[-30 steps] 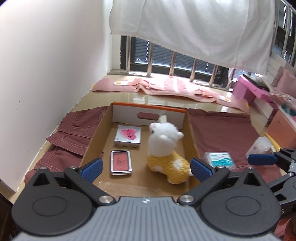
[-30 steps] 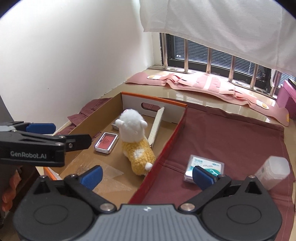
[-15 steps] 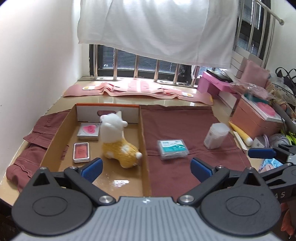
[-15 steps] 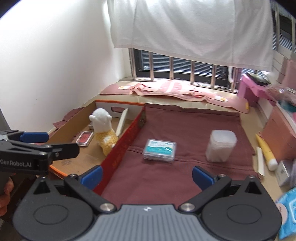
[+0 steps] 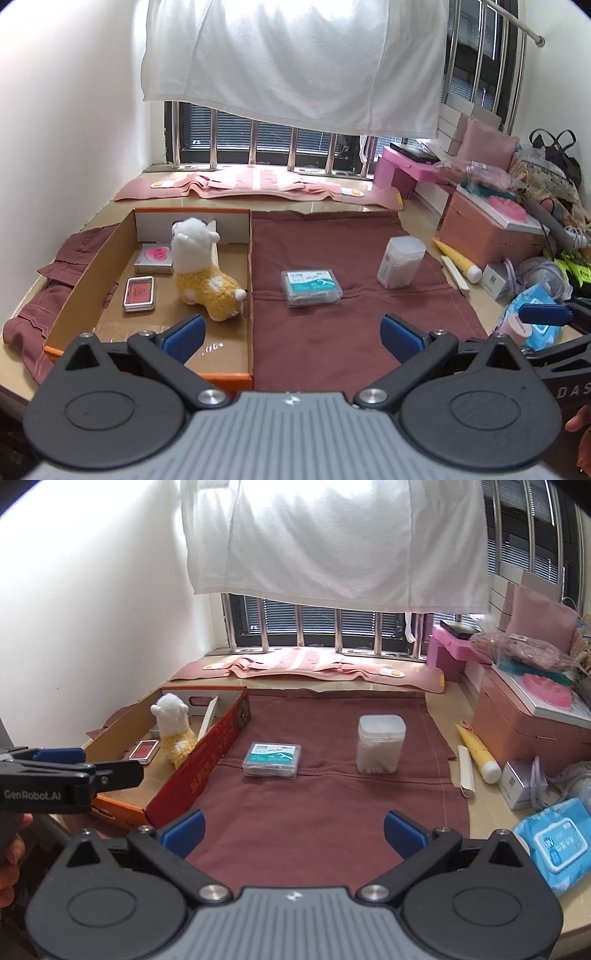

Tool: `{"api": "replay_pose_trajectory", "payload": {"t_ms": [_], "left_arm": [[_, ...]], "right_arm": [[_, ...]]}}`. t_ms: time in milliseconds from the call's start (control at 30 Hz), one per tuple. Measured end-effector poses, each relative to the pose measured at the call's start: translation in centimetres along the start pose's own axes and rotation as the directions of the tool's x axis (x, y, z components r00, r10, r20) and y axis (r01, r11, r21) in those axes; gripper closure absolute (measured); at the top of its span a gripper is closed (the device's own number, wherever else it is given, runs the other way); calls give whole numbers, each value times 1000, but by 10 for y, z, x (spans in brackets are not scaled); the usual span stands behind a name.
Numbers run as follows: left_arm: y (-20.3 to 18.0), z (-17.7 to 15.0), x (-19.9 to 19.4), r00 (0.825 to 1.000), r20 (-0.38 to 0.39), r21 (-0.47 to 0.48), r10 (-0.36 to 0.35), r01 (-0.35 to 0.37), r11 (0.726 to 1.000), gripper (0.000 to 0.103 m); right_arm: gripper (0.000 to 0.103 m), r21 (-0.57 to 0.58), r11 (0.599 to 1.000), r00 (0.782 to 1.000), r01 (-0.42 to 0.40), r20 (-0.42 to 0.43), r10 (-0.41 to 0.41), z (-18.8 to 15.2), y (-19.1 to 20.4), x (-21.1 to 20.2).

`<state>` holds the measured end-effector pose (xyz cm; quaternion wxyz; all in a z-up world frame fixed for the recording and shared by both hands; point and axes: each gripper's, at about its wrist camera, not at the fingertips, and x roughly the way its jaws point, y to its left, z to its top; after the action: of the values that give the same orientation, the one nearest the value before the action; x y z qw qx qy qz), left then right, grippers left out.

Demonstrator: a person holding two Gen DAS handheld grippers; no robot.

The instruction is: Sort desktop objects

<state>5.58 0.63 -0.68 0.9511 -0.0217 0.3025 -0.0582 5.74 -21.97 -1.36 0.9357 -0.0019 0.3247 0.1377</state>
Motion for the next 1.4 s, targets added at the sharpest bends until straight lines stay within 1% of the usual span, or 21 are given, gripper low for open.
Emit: {"api": "replay_pose_trajectory", "payload": {"t_ms": [200, 433, 800, 900, 1100, 1400], "left_arm": [[-11, -19, -1, 1000, 14, 45, 18, -19, 999, 0], [-16, -32, 3, 1000, -8, 46, 15, -15, 999, 0], [-23, -37, 7, 1000, -16, 28, 22, -22, 999, 0], [-26, -36, 8, 1000, -25, 39, 12, -11, 999, 0], [-24, -37, 10, 1000, -25, 20, 17, -16, 1000, 0], [-21, -33, 18, 999, -45, -3, 29, -29, 1000, 0]], "right_arm": [[0, 30, 999, 1000, 26, 8, -26, -19, -8, -8], [0, 89, 995, 997, 49, 49, -54, -34, -14, -13], [0, 107, 991, 995, 79, 57, -86, -41, -16, -8], [0, 102, 991, 994, 85, 59, -91, -39, -16, -6], [0, 97, 992, 995, 78, 58, -84, -36, -17, -4], [0, 93, 994, 997, 62, 47, -66, -32, -22, 7]]}}
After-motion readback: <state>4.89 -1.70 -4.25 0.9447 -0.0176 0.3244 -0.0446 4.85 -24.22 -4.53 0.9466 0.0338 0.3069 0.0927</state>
